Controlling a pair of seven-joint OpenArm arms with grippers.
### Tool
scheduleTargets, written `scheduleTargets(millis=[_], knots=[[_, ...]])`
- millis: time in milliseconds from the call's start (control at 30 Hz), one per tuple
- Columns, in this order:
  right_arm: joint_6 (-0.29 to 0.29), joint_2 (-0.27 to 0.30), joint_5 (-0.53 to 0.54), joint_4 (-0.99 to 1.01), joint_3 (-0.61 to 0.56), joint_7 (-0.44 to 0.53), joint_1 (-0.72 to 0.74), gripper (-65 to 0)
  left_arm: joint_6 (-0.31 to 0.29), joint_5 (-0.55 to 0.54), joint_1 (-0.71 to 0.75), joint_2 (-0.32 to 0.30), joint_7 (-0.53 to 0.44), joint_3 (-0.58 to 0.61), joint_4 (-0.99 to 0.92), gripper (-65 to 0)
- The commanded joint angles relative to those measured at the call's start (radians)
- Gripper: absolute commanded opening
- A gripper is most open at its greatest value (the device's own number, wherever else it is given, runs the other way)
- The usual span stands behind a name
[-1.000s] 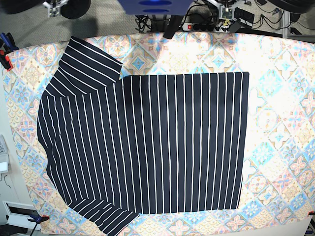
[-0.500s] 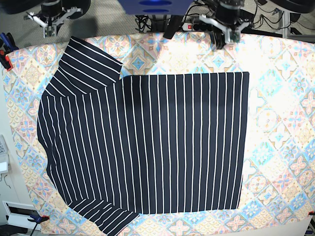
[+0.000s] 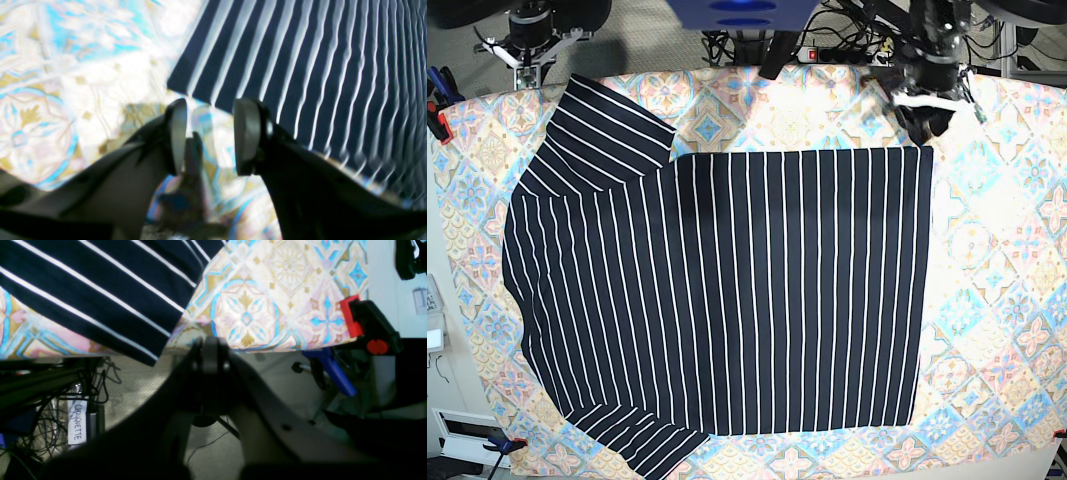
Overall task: Fold the T-shirt properly
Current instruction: 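Lower the left gripper to the shirt's hem corner and pinch it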
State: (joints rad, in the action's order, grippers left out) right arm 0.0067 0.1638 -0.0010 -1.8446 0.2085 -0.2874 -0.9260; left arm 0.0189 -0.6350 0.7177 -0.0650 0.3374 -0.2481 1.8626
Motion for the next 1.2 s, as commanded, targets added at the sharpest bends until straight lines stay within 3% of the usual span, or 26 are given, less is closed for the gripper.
scheduleTargets(millis=[0,200,500,933,1167], knots=[[-0.007,0.007,-0.004,-0.013,0.004,0.02,0.003,-65.0,-0.015,-0.038,-0.016,-0.014,0.024,-0.009,0.015,-41.3],[-0.007,0.007,-0.004,-0.013,0.007,0.02,0.005,-65.0,-0.015,-0.233,-0.102,-0.012,0.191,-0.095,0.001,-41.2],[-0.007,0.007,-0.004,-0.013,0.009,0.02,0.005,-65.0,-0.015,-0.42,-0.143,-0.012,0.197,-0.119,-0.157,-41.2],[-0.007,0.007,-0.004,-0.013,0.004,0.017,0.022,-65.0,-0.015,-0.451,-0.206,-0.011,0.197,-0.121,-0.275,-41.2],[-0.007,0.007,-0.004,-0.013,0.007,-0.039,0.032,-65.0,-0.015,-0.449,-0.275,-0.011,0.197,-0.121,-0.37,-41.2]])
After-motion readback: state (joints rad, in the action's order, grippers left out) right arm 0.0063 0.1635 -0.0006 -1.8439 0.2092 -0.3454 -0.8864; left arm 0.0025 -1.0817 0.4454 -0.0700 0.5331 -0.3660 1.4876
